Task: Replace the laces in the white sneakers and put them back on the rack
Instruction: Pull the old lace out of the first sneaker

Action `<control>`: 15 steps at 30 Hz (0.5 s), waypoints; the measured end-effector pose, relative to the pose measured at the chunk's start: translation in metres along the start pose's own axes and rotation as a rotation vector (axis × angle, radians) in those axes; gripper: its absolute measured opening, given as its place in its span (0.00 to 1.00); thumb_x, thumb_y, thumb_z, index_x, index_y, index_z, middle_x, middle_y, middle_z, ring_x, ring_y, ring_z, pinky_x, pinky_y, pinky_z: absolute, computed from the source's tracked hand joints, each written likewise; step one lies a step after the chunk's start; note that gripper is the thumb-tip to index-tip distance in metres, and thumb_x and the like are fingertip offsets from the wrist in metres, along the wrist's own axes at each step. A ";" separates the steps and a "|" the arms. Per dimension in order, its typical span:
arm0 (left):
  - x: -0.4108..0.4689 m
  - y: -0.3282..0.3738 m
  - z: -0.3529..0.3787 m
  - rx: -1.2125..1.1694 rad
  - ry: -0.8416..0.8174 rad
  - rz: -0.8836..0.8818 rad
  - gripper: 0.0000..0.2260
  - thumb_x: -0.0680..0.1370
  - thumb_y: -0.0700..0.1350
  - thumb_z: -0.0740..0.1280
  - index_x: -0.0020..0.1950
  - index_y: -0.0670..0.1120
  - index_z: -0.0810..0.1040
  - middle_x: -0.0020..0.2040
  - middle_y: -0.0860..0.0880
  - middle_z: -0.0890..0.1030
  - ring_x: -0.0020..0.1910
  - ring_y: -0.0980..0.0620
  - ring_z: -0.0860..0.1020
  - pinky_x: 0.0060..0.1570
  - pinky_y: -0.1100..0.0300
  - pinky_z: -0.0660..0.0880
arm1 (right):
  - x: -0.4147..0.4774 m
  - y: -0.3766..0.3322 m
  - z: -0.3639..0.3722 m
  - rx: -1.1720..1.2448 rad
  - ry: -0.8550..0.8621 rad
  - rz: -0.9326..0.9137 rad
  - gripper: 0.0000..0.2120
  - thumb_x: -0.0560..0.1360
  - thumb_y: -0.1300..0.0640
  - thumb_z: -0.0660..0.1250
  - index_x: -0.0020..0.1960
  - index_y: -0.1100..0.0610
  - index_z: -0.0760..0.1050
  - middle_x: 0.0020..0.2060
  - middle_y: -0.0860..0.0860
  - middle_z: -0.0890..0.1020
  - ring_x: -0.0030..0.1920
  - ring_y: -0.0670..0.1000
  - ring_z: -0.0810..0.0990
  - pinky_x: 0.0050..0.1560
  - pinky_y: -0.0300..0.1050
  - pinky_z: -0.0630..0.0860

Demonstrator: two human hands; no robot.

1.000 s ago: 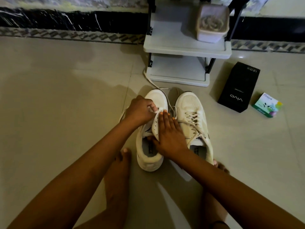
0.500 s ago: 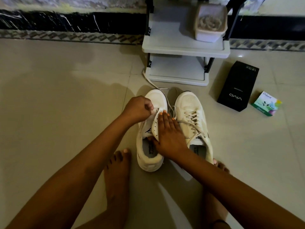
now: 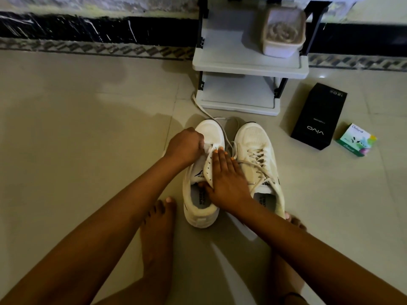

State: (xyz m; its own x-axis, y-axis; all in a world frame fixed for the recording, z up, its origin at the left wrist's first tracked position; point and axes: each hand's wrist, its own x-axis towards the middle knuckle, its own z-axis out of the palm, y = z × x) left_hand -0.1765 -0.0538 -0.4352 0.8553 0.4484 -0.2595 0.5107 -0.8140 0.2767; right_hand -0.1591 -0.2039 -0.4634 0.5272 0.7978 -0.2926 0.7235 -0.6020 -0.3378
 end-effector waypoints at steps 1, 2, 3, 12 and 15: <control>-0.001 0.000 -0.001 -0.016 -0.001 0.015 0.07 0.76 0.45 0.67 0.48 0.43 0.82 0.51 0.42 0.77 0.50 0.44 0.77 0.48 0.55 0.74 | 0.000 0.001 0.000 -0.004 -0.001 -0.006 0.41 0.78 0.38 0.53 0.76 0.61 0.36 0.76 0.59 0.41 0.76 0.56 0.41 0.73 0.48 0.38; -0.003 0.000 -0.005 -0.088 -0.003 0.026 0.07 0.75 0.45 0.68 0.46 0.43 0.82 0.49 0.43 0.79 0.49 0.45 0.77 0.46 0.57 0.73 | 0.000 0.001 0.001 -0.010 -0.001 -0.015 0.41 0.78 0.38 0.53 0.76 0.61 0.36 0.76 0.59 0.41 0.76 0.56 0.41 0.73 0.48 0.38; -0.006 0.000 -0.010 -0.208 -0.012 0.035 0.05 0.74 0.45 0.70 0.43 0.43 0.82 0.46 0.44 0.80 0.46 0.47 0.78 0.43 0.60 0.71 | 0.000 0.001 0.001 -0.014 0.002 -0.024 0.41 0.78 0.38 0.53 0.76 0.61 0.36 0.76 0.59 0.41 0.76 0.56 0.42 0.73 0.48 0.38; -0.008 -0.002 0.000 -0.174 -0.044 -0.037 0.12 0.73 0.44 0.70 0.56 0.48 0.78 0.55 0.44 0.74 0.53 0.45 0.75 0.53 0.52 0.74 | 0.000 0.002 0.003 -0.006 0.005 -0.006 0.41 0.78 0.39 0.53 0.76 0.61 0.35 0.76 0.59 0.41 0.76 0.56 0.42 0.74 0.49 0.39; -0.003 0.000 0.002 -0.044 -0.007 -0.034 0.11 0.75 0.47 0.67 0.55 0.46 0.80 0.54 0.42 0.75 0.52 0.43 0.76 0.47 0.56 0.71 | -0.001 0.002 0.002 0.000 0.008 -0.005 0.41 0.78 0.39 0.53 0.76 0.61 0.35 0.76 0.59 0.41 0.76 0.56 0.42 0.74 0.49 0.38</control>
State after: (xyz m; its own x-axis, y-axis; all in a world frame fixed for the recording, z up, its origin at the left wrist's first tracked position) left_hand -0.1791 -0.0556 -0.4361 0.8367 0.4730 -0.2759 0.5431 -0.7812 0.3078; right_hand -0.1591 -0.2059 -0.4660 0.5271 0.8008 -0.2843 0.7262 -0.5983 -0.3387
